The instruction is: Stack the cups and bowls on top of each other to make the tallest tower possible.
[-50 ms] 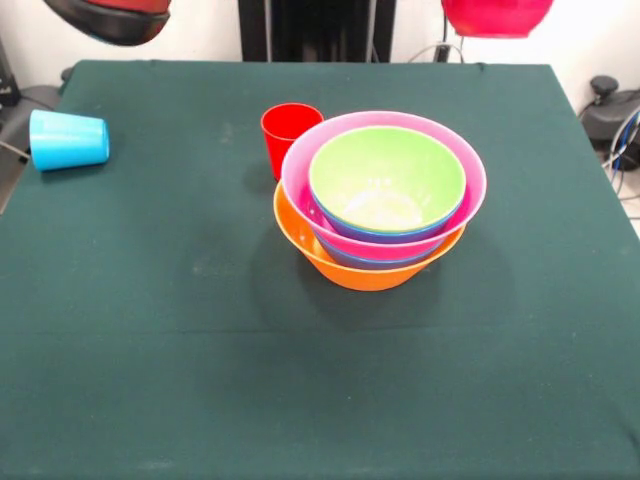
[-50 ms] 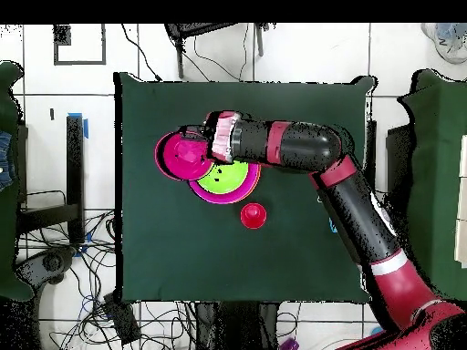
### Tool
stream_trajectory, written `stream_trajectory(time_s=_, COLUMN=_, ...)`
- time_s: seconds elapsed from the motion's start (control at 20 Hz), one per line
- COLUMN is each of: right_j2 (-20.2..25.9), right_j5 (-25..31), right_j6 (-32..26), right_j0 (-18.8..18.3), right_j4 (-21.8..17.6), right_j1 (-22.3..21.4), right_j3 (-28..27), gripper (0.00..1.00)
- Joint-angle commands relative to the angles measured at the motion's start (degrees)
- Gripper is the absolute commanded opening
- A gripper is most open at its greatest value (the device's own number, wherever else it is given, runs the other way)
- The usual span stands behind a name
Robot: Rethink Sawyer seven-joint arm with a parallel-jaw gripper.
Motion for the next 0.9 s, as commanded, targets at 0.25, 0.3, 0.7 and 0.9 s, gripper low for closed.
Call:
stream_trajectory(time_s=0.25, right_j2=-6.58, right_j5=9.11, right_j6=-17.66, right_j0=3.73, right_j4=-0.14, right_j1=6.74, right_j3=-12.98, gripper=0.0)
stream_trajectory(time_s=0.3, right_j2=-6.87, right_j5=9.56, right_j6=-18.05, right_j0=3.91, right_j4=-0.36, right_j1=7.03, right_j3=-13.77, gripper=0.0)
stream_trajectory(time_s=0.7, right_j2=-7.53, right_j5=7.98, right_j6=-20.32, right_j0=2.94, right_j4=-3.06, right_j1=9.99, right_j3=-15.64, gripper=0.0)
stream_trajectory(time_s=0.9, right_j2=-8.08, right_j5=8.19, right_j6=-21.45, right_j0=2.96, right_j4=-3.61, right_j1=10.48, right_j3=-16.81, gripper=0.0)
